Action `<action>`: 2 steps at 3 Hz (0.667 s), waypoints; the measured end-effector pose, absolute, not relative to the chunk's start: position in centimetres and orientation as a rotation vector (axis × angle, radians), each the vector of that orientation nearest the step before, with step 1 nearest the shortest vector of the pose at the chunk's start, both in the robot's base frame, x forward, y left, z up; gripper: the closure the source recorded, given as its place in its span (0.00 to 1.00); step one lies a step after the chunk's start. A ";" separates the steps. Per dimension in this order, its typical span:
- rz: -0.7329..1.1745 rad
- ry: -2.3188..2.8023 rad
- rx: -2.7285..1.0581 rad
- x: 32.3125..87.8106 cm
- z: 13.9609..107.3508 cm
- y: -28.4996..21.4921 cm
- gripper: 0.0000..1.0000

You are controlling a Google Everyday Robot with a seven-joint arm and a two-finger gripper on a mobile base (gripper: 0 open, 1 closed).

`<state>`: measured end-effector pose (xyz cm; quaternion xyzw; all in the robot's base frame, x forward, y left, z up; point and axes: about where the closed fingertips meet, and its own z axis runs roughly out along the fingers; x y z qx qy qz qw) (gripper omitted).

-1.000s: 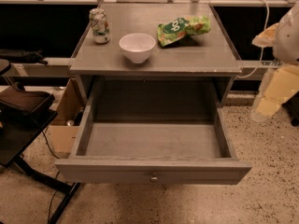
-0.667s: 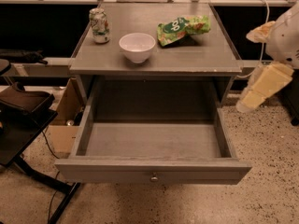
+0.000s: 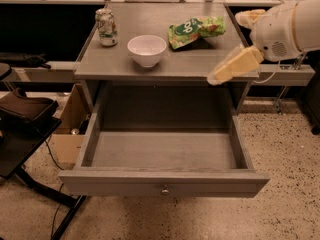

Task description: Place 7up can into top drawer

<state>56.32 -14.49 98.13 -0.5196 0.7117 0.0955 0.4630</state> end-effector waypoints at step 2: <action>0.460 1.547 -0.980 62.9 99.5 -5.2 0.00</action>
Offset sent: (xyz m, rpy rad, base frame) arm 0.1168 0.1262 0.0031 0.5831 -0.1918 -0.1519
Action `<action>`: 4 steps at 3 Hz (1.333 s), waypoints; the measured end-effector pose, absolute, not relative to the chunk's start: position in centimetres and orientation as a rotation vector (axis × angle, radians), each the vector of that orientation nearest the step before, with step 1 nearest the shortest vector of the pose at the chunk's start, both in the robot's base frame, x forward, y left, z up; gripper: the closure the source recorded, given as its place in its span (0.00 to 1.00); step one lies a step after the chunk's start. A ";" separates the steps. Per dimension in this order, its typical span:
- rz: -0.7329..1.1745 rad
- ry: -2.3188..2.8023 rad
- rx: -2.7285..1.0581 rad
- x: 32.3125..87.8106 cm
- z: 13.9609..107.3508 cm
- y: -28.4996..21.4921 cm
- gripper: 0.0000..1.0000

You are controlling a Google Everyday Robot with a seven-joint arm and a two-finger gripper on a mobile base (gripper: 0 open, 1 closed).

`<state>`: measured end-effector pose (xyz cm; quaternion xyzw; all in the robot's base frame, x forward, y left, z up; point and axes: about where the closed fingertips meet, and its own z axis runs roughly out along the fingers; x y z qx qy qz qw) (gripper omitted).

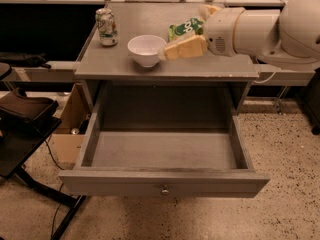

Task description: Place 7up can into top drawer

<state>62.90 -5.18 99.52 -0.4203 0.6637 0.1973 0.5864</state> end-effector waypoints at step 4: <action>0.533 1.550 -0.937 71.1 98.0 -0.2 0.00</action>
Offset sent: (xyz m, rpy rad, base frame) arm 0.0074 -0.0054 0.0116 0.0047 -0.0299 -0.0384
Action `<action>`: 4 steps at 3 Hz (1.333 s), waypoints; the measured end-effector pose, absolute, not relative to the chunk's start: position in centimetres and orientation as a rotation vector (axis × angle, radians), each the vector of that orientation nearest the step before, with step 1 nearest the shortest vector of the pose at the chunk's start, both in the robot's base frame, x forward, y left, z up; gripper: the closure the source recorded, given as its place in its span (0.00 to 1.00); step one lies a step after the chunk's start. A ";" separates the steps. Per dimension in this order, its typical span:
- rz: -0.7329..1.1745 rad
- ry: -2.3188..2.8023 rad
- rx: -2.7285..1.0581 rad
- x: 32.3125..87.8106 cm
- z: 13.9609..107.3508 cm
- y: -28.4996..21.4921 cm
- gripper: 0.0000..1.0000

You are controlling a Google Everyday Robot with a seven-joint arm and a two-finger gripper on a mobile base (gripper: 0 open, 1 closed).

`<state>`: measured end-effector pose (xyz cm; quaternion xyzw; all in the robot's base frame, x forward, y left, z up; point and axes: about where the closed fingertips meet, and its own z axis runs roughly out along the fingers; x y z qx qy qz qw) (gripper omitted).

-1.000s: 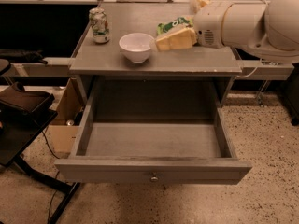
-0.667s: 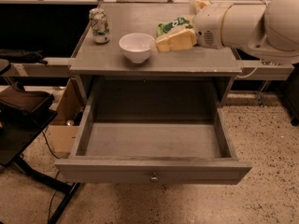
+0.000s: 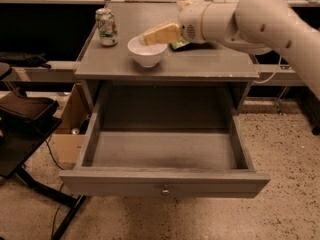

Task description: Place 7up can into top drawer

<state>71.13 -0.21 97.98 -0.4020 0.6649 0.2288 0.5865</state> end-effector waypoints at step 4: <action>0.649 1.610 -0.907 87.3 92.6 13.1 0.00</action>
Offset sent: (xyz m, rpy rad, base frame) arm 0.1852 0.0975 -0.0458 0.0850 0.0947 -0.0394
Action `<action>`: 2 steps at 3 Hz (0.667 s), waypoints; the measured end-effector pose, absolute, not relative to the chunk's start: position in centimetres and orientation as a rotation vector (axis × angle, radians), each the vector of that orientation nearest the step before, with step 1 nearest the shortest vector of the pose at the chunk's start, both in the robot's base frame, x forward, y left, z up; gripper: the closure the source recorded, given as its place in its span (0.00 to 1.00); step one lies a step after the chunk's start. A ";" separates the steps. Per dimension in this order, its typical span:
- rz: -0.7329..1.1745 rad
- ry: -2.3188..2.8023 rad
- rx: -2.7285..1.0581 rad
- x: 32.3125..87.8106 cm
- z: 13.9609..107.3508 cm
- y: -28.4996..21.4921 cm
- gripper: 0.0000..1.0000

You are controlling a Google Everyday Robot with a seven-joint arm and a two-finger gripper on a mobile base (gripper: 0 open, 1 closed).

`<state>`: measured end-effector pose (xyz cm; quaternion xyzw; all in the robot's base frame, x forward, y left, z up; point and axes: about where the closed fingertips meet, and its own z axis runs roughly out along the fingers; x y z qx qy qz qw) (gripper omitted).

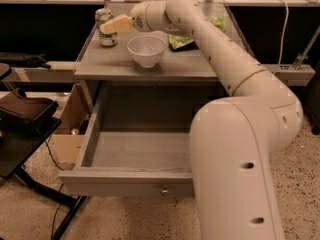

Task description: Place 7up can into top drawer

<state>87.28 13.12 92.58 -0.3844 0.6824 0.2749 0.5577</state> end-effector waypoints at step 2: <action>0.710 1.591 -0.959 89.3 90.8 19.0 0.00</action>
Offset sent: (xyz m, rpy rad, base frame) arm 0.0521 0.0809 -0.0180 0.0236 0.0044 0.0968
